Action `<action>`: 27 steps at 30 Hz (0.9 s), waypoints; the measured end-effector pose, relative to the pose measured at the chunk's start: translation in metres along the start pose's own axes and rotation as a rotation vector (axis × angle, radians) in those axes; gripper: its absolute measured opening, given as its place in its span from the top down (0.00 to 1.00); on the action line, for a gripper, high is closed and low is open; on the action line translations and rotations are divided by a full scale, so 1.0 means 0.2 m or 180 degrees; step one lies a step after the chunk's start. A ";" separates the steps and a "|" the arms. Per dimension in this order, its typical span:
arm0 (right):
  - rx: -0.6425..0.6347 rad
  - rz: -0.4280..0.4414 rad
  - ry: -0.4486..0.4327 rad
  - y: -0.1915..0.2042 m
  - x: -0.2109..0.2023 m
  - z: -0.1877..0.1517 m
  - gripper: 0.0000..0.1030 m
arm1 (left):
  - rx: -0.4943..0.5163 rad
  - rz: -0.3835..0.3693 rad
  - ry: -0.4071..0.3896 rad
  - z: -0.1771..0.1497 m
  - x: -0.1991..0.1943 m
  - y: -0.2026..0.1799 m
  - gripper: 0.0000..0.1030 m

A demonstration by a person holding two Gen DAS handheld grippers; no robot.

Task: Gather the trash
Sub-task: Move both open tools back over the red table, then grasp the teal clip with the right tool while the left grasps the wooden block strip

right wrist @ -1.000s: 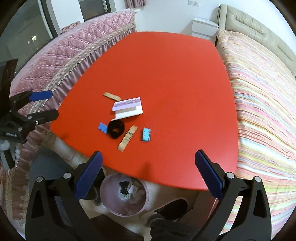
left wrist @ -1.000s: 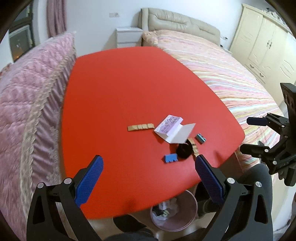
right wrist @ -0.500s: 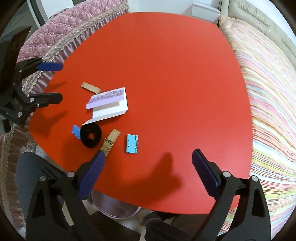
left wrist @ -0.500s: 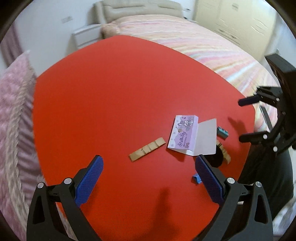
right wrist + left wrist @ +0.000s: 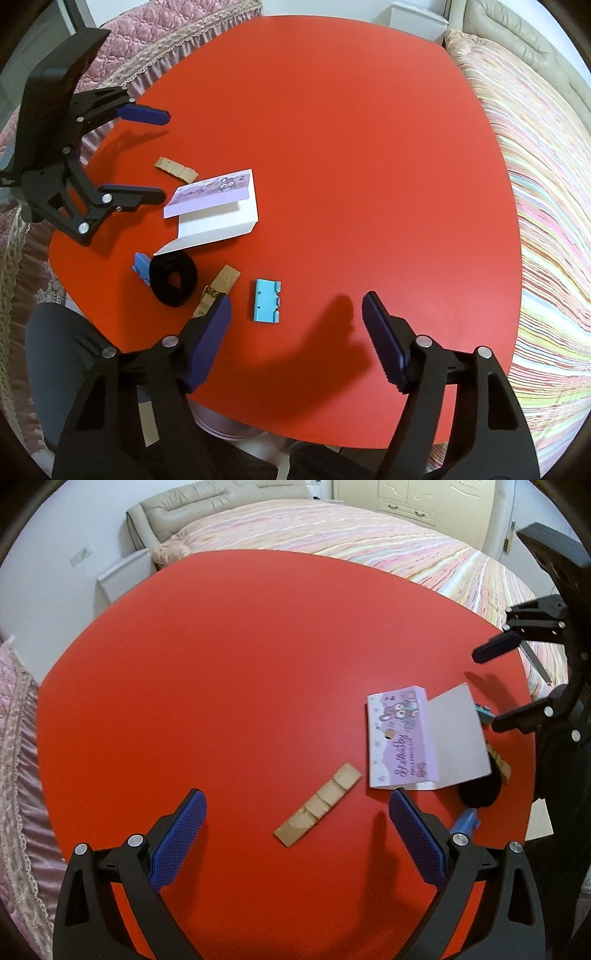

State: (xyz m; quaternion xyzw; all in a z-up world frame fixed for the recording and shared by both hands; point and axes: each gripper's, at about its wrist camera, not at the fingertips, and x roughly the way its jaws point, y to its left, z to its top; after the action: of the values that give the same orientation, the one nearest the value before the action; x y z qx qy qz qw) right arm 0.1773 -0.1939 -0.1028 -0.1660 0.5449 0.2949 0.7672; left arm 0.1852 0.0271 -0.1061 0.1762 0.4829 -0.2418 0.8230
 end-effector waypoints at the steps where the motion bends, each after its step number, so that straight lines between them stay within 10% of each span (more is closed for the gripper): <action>1: 0.0002 0.0006 -0.0005 0.00 0.00 0.00 0.31 | -0.0021 0.0006 -0.0009 0.00 0.00 0.01 0.12; 8: -0.0028 0.0001 0.0016 0.02 0.03 0.01 0.46 | -0.0020 -0.0012 -0.0064 -0.01 0.02 0.00 0.34; 24: -0.0104 -0.0024 0.0000 0.03 0.04 0.01 0.71 | -0.0225 -0.0065 0.0067 -0.04 -0.02 -0.07 0.51; 27: -0.0130 -0.0038 -0.0004 0.03 0.04 0.01 0.75 | -0.0242 -0.0067 0.0089 -0.04 -0.03 -0.09 0.68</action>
State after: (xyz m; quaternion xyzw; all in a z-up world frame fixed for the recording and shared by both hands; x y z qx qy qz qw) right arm 0.1764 -0.1853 -0.1085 -0.1847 0.5373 0.3016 0.7657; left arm 0.1677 0.0183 -0.1057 0.1430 0.5050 -0.2294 0.8197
